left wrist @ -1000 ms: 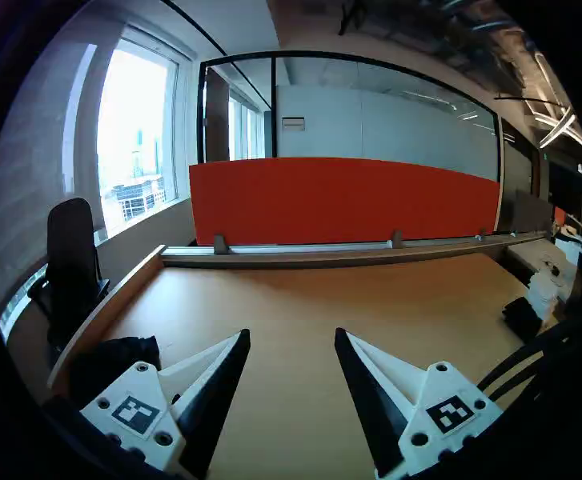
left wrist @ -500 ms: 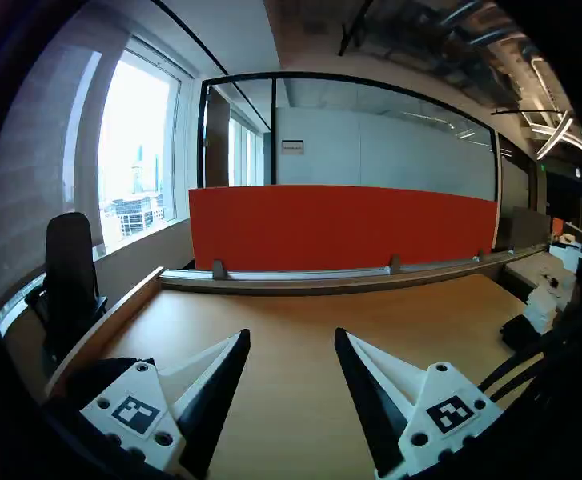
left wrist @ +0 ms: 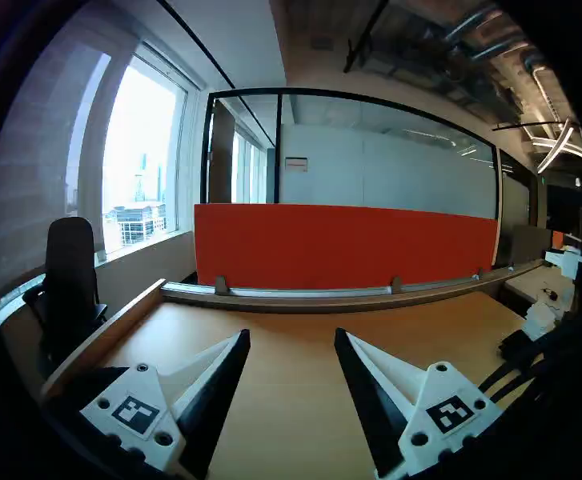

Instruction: Fold towel

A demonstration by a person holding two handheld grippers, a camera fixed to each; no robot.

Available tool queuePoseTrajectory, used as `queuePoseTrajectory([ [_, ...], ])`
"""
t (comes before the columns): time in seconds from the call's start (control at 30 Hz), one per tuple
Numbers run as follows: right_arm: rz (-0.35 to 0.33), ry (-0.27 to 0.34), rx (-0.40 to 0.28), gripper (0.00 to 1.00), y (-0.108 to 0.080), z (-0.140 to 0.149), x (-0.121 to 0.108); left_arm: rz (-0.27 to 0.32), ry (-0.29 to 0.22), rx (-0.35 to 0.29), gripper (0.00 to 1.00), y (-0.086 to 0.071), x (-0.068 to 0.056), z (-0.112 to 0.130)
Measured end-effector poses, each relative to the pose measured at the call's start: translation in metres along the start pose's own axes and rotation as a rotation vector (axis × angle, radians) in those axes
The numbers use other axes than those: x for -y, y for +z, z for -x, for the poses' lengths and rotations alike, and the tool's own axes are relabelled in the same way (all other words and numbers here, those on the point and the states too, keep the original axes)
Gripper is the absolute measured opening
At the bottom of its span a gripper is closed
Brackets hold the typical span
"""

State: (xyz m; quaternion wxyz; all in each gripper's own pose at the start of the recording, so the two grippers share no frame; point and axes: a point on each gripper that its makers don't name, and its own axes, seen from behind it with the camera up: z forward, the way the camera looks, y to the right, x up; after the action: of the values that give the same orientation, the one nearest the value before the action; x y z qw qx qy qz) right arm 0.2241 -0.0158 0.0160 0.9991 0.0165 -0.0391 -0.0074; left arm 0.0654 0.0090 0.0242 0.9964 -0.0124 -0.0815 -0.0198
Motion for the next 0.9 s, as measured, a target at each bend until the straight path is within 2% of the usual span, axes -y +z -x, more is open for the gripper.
queuePoseTrajectory([
  [0.17, -0.009, -0.003, 0.012, 1.00, 0.000, 0.001, 0.008, -0.002, -0.017, -0.014, 0.78, -0.001, 0.004, -0.001],
  [0.6, -0.006, -0.020, -0.001, 1.00, -0.008, -0.016, 0.024, 0.013, -0.017, -0.079, 0.77, -0.001, 0.004, -0.005],
  [0.9, -0.021, -0.021, 0.001, 1.00, -0.016, -0.016, 0.043, 0.013, -0.004, -0.092, 0.78, -0.002, 0.005, 0.015],
])
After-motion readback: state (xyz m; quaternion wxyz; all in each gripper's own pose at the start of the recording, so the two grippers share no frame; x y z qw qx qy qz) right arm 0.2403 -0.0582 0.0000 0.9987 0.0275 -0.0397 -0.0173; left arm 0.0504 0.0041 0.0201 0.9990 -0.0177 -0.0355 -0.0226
